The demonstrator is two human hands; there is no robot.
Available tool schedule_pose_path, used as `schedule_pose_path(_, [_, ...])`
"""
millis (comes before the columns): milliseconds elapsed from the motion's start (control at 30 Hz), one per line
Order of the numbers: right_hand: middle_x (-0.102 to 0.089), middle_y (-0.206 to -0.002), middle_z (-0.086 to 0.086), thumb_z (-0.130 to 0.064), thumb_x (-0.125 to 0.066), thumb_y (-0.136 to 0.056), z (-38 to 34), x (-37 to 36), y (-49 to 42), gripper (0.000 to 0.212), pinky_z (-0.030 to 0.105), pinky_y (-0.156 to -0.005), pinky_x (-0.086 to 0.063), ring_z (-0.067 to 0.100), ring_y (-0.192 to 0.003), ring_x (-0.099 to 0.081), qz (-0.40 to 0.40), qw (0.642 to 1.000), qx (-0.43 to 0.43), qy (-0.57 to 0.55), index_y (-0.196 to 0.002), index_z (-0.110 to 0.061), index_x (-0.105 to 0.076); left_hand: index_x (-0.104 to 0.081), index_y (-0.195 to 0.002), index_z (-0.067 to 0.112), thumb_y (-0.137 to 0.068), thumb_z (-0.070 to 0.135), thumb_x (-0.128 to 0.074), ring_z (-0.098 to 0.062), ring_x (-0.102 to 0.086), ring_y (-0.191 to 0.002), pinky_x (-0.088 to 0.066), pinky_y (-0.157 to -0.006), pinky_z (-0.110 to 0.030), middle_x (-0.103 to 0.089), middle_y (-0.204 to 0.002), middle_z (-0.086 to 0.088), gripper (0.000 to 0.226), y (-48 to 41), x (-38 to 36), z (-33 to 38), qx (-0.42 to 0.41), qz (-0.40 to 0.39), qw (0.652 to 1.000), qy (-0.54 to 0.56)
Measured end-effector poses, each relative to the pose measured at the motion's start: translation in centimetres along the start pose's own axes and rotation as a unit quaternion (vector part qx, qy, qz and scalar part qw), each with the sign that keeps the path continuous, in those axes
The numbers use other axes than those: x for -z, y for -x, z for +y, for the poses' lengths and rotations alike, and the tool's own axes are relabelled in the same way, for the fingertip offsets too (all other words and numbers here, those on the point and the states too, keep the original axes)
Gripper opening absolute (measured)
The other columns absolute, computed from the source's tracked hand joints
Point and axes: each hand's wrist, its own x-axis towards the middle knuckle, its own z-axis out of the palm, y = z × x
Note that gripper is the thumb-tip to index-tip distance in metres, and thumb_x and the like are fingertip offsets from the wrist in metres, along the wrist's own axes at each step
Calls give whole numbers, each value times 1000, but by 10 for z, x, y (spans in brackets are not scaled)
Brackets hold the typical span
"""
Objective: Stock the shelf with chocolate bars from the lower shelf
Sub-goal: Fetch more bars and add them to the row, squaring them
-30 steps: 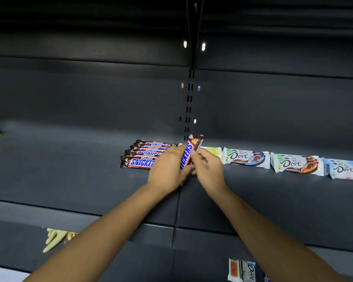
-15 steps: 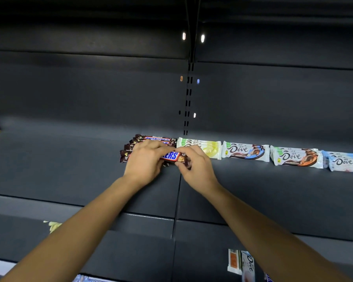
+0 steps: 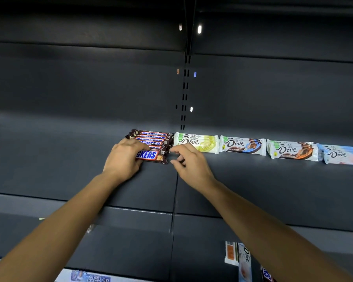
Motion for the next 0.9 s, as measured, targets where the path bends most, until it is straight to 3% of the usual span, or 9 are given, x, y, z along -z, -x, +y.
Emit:
schedule_pose_path(133, [-49,-100,-6,-10,-65,-83,-3,-3,-1,31,32,-76,-52,6,-79,-51,-11,1000,-1,6,-114,-12,-61,-68,-107,17,-67,6,-74,-32,-56,-97,-48,-84,-45,-66,-106,-8,42,2,0,-4,-2,-6,1000,1])
schedule_pose_path(233, [-51,-117,3,-17,-66,-84,-6,-5,-6,41,32,-84,-49,15,-95,-53,-54,998,-5,36,-124,-14,-57,-69,-107,18,-67,5,-73,-32,-56,-99,-46,-88,-43,-66,-106,-7,42,3,0,-8,-6,-9,1000,9])
schedule_pose_path(400, [-45,-122,5,-28,-69,-82,-17,-10,-19,47,33,-91,-47,19,-101,-53,-102,992,-28,65,-126,-18,-56,-71,-105,14,-61,5,-54,-25,-51,-107,-36,-94,-27,-62,-111,-4,48,8,1,-9,32,-28,996,82])
schedule_pose_path(467, [-44,-124,4,-31,-69,-82,-21,-17,-22,44,30,-89,-46,20,-100,-53,-111,989,-40,86,-123,-19,-58,-72,-100,12,-58,7,-46,-23,-51,-106,-33,-92,-23,-63,-109,-5,49,8,5,-8,71,6,991,109])
schedule_pose_path(533, [-43,-125,4,-30,-67,-83,-23,-23,-23,40,28,-87,-43,21,-103,-53,-108,988,-53,99,-122,-20,-59,-71,-97,12,-65,0,-51,-28,-52,-105,-32,-89,-21,-64,-107,-8,39,6,8,-11,129,66,984,107])
schedule_pose_path(633, [-45,-119,4,-27,-66,-85,-22,-27,-22,38,28,-85,-45,21,-98,-54,-88,990,-61,95,-121,-19,-60,-70,-99,15,-73,-2,-55,-30,-53,-106,-37,-92,-26,-62,-111,-12,35,5,10,-20,249,115,955,111])
schedule_pose_path(733, [-46,-114,4,-25,-67,-85,-21,-30,-18,37,30,-83,-48,20,-91,-55,-68,993,-51,87,-120,-18,-61,-69,-93,20,-81,10,-55,-22,-61,-97,-45,-91,-28,-67,-101,-4,21,3,12,-22,358,133,902,199])
schedule_pose_path(800, [-45,-114,4,-25,-67,-85,-20,-32,-18,37,28,-83,-47,20,-92,-55,-59,993,-51,89,-120,-18,-61,-68,-86,23,-86,16,-54,-17,-62,-92,-46,-87,-26,-68,-91,1,15,0,13,-20,402,144,867,255])
schedule_pose_path(900, [-45,-114,4,-26,-67,-85,-20,-33,-19,37,26,-82,-46,19,-92,-55,-56,992,-56,93,-121,-19,-61,-67,-83,22,-86,21,-58,-15,-62,-87,-47,-81,-25,-67,-86,3,9,-1,11,-20,423,151,844,293])
